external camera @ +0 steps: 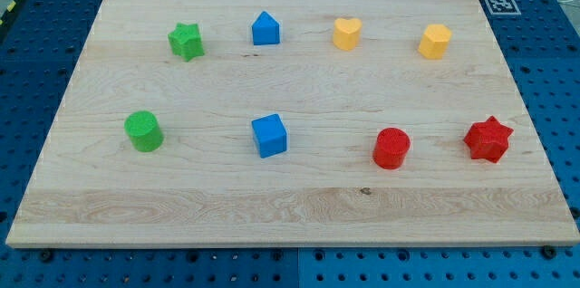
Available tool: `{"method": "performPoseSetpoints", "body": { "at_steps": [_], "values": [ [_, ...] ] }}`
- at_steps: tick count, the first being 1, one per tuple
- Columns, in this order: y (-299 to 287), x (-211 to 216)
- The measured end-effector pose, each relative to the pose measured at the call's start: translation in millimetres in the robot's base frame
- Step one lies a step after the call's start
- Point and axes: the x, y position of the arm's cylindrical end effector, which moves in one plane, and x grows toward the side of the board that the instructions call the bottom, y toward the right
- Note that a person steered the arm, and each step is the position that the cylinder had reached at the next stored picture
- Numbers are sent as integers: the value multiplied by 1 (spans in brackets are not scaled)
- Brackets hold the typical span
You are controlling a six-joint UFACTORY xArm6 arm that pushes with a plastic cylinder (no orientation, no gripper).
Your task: Move your arm towards the blue cube
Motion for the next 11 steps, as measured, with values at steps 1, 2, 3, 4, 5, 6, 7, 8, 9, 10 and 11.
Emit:
{"method": "performPoseSetpoints", "body": {
  "at_steps": [1,2,3,4,5,6,7,8,9,10,11],
  "values": [
    [-31,17],
    [-56,17],
    [-115,17],
    [-181,17],
    [-242,17],
    [-301,18],
    [-361,27],
    [-391,42],
    [-389,54],
    [-385,75],
    [-385,100]
  ]
}}
